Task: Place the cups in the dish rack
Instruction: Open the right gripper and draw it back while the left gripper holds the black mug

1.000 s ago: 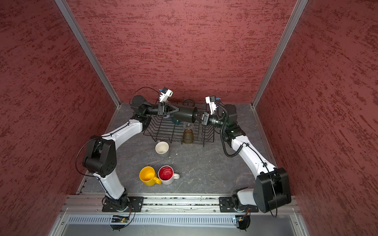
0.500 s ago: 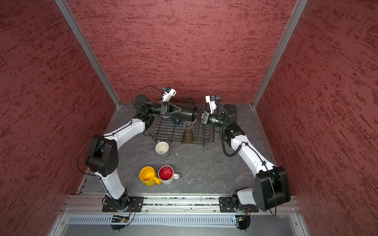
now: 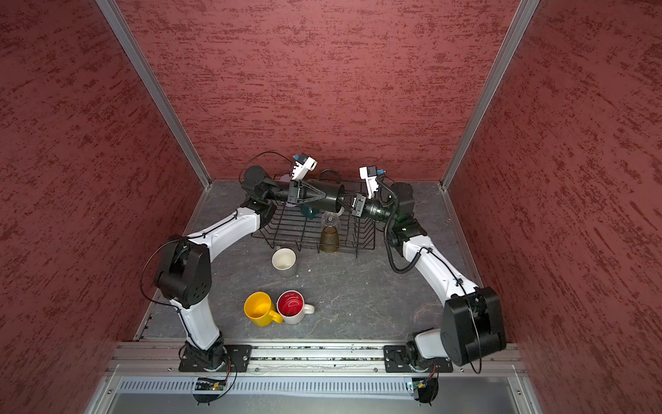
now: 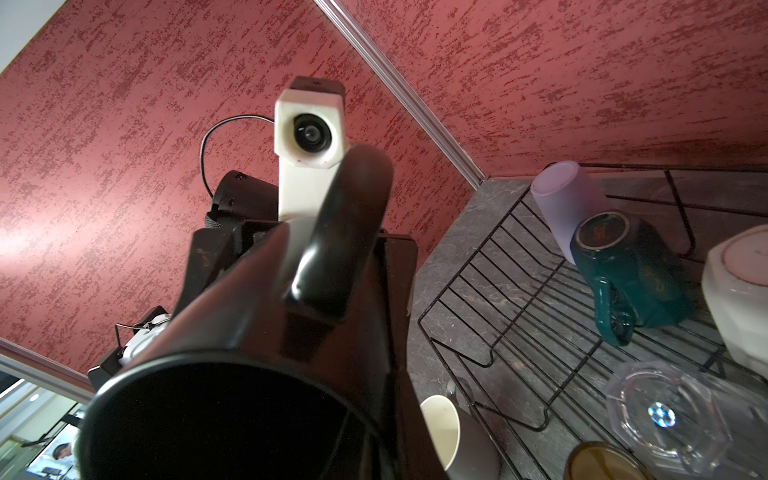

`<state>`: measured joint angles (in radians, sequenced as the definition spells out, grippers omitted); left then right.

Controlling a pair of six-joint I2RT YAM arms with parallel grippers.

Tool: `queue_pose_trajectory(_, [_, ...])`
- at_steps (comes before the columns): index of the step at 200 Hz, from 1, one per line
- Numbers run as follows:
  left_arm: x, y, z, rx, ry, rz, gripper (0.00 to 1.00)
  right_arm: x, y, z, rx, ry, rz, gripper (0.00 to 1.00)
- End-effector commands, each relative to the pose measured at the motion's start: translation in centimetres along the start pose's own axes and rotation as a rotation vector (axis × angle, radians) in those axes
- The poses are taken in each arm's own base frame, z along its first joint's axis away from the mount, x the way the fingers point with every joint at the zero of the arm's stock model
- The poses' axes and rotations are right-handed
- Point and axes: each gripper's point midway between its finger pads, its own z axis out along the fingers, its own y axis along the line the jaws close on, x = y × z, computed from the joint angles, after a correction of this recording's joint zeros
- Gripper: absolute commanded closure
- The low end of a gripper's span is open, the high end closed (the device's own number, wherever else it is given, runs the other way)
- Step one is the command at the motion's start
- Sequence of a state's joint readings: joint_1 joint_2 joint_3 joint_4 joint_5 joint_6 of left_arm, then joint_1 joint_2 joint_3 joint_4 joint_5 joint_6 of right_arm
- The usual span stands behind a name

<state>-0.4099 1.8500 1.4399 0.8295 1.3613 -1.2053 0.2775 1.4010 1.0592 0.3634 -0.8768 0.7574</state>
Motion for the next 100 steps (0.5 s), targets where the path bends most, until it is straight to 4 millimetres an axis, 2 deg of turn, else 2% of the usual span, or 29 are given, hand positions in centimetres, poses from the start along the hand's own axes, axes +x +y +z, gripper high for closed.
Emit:
queue_pose_trajectory(1, [-0.8, -0.1, 0.3, 0.008, -0.001, 0.025, 0.26, -1.7, 2.5, -0.3, -0.064, -0.054, -0.089, 1.0])
queue_pose_trajectory(21, [-1.1, 0.1, 0.3, 0.009, 0.001, 0.011, 0.37, -1.7, 2.0, -0.3, -0.037, -0.059, -0.085, 1.0])
queue_pose_trajectory(45, [-1.3, 0.4, 0.4, 0.013, 0.004, -0.002, 0.57, -1.7, 1.5, -0.5, 0.003, -0.063, -0.085, 1.0])
queue_pose_trajectory(64, [-1.3, 0.5, 0.4, 0.013, 0.003, -0.007, 0.63, -1.6, 1.3, -0.6, 0.018, -0.064, -0.087, 1.0])
queue_pose_trajectory(89, [-1.4, 0.3, 0.5, 0.014, 0.003, -0.007, 0.76, -1.4, 1.1, -0.6, 0.023, -0.061, -0.079, 1.0])
queue_pose_trajectory(100, [-1.5, 0.3, 0.5, 0.013, 0.003, -0.006, 0.78, -1.3, 1.1, -0.6, 0.022, -0.06, -0.08, 1.0])
